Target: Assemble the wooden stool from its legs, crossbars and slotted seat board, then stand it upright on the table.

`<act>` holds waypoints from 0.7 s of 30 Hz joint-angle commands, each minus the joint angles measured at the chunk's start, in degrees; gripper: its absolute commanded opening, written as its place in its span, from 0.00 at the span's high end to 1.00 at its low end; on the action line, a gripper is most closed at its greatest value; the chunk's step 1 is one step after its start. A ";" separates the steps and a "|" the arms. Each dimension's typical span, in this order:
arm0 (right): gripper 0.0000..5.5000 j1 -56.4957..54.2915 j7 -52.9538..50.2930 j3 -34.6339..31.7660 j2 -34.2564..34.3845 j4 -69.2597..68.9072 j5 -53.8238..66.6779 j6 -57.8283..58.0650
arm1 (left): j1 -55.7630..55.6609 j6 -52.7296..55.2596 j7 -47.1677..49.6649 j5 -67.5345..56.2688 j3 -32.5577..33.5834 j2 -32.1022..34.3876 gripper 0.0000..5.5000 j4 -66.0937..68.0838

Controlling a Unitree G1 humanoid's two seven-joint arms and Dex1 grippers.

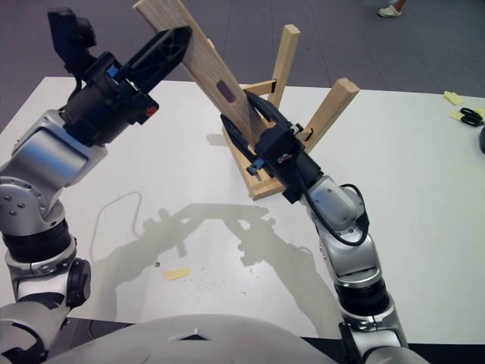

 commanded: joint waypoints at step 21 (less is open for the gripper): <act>0.33 -3.53 -0.54 -4.22 2.69 5.92 1.04 1.71 | 0.29 -7.65 9.43 1.35 6.76 -4.28 0.81 2.71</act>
